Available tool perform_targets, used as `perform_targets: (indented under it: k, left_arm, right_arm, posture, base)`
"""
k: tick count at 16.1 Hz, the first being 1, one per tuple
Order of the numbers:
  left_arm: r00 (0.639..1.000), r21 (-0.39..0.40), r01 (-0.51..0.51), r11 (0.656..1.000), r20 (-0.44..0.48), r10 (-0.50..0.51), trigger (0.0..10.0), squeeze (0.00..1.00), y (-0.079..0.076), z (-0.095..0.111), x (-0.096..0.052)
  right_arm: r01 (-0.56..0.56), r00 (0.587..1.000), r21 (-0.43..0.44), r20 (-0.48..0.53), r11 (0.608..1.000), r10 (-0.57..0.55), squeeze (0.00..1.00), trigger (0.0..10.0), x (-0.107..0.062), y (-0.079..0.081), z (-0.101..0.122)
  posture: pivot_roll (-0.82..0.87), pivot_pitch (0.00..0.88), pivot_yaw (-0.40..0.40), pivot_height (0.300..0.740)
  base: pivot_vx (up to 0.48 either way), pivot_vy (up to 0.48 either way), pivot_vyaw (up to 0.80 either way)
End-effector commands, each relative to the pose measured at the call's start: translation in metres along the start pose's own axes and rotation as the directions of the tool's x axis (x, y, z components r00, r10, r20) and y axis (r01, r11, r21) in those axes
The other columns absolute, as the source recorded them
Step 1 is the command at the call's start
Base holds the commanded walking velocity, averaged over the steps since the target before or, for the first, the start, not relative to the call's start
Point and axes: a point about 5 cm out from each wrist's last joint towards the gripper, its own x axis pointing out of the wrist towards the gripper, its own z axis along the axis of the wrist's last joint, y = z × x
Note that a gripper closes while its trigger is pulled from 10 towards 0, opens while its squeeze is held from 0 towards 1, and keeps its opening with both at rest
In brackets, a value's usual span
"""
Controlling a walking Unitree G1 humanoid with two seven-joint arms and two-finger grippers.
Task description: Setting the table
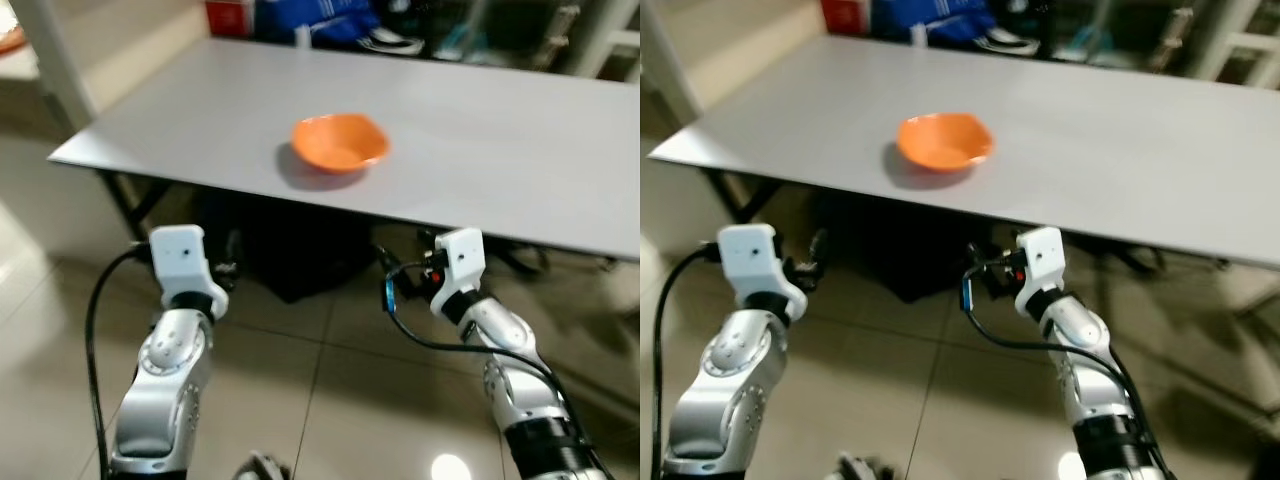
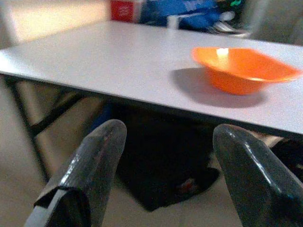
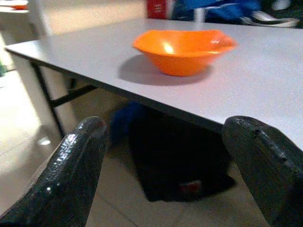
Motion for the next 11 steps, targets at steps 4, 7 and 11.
perform_targets:
  k: [4,7,11]
  left_arm:
    - [1.000,0.006,0.004,1.000,-0.015,-0.004,10.0,0.00,-0.0002,-0.0031,0.0011]
    - [1.000,-0.003,0.002,1.000,-0.020,-0.002,10.0,0.00,-0.0008,-0.0043,0.0011]
    - [1.000,-0.014,0.013,1.000,-0.027,-0.014,10.0,0.00,-0.0019,-0.0057,0.0012]
  right_arm:
    - [-0.009,1.000,0.003,-0.018,1.000,0.009,0.00,10.0,-0.0020,0.0020,-0.0038]
    - [-0.010,1.000,0.001,-0.023,1.000,0.010,0.00,10.0,-0.0023,0.0015,-0.0037]
    - [-0.009,0.999,-0.002,-0.032,1.000,0.008,0.00,10.0,-0.0051,0.0009,-0.0058]
  posture:
    - [-0.09,0.087,0.005,0.740]
    - [-0.09,0.088,0.001,0.740]
    - [-0.10,0.090,-0.002,0.740]
  base:
    - [0.000,0.480,0.00]
    - [0.000,0.480,0.00]
    - [0.000,0.480,0.00]
